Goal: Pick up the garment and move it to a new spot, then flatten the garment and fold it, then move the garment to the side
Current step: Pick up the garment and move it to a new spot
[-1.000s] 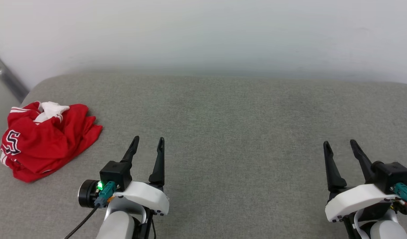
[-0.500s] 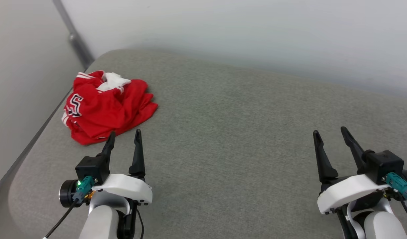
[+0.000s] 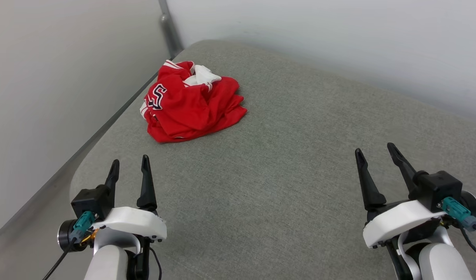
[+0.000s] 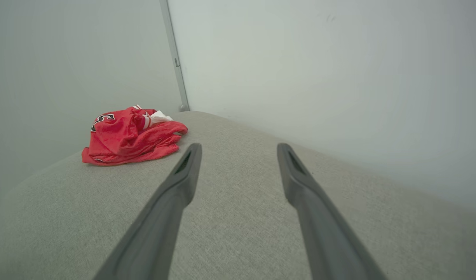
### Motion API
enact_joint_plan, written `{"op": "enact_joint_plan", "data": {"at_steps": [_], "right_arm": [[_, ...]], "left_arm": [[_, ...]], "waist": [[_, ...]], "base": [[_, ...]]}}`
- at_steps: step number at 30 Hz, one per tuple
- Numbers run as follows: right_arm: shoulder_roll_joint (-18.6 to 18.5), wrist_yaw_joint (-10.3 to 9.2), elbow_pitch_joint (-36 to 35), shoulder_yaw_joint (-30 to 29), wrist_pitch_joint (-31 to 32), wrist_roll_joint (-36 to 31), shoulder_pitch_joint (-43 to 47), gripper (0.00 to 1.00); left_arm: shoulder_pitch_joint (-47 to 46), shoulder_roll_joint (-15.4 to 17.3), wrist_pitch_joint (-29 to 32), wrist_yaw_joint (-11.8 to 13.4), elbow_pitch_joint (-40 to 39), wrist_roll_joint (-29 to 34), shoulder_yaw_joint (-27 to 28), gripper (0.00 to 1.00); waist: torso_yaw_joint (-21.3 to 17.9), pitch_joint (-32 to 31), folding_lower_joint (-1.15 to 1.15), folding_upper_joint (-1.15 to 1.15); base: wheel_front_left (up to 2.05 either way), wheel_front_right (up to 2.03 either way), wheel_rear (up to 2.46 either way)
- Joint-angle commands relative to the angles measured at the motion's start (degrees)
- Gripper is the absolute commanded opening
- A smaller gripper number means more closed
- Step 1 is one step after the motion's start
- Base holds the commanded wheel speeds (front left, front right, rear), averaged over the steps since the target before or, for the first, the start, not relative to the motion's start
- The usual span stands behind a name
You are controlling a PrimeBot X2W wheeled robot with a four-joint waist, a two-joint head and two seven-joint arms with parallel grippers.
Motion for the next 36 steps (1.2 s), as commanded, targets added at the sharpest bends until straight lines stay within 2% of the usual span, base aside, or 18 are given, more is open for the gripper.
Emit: {"op": "enact_joint_plan", "data": {"at_steps": [1,11,17,20,26,32,33,36], "right_arm": [[0.0,-0.03,-0.1,0.2,0.1,-0.1,-1.0,1.0],[-0.5,-0.04,-0.5,0.7,0.8,0.0,-1.7,1.0],[-1.7,-0.04,-2.4,1.9,1.9,-0.9,-4.6,1.0],[-2.0,-0.03,-3.2,3.1,2.4,-1.0,-6.6,1.0],[-2.6,-0.04,-2.8,4.9,1.5,-0.2,-10.7,1.0],[-2.0,-0.03,-1.0,5.4,-0.6,0.6,-14.2,1.0],[-2.0,-0.03,-1.0,5.4,-0.6,0.6,-14.2,1.0],[-1.7,-0.03,0.5,5.5,-2.0,1.0,-15.3,1.0]], "left_arm": [[0.4,0.0,-0.2,0.2,-0.2,-0.2,0.0,1.0],[-2.2,-0.1,-0.2,0.2,-0.3,-1.0,0.9,1.0],[-10.2,0.7,-0.2,-1.9,0.8,-2.1,3.3,1.0],[-16.2,2.3,-0.2,-2.7,3.6,-3.5,4.9,1.0],[-28.8,9.6,4.6,-4.5,12.9,-7.0,7.9,1.0],[-36.8,19.7,17.5,-6.1,22.2,-10.0,7.8,1.0],[-36.8,19.7,17.5,-6.1,22.2,-10.0,7.8,1.0],[-39.0,24.0,25.8,-6.4,26.6,-12.4,7.3,1.0]], "waist": [[0.7,0.4,0.0,0.0],[0.0,1.8,0.0,0.0],[-4.3,6.9,0.0,0.0],[-7.4,10.5,0.0,0.0],[-14.0,17.1,0.0,0.0],[-19.8,23.0,0.0,0.0],[-19.8,23.0,0.0,0.0],[-21.8,24.6,0.0,0.0]], "base": [[0.0,0.0,0.0],[0.0,0.0,0.0],[0.0,0.0,0.0],[0.0,0.0,0.0],[0.0,0.0,0.0],[0.0,0.0,0.0],[0.0,0.0,0.0],[0.0,0.0,0.0]]}}
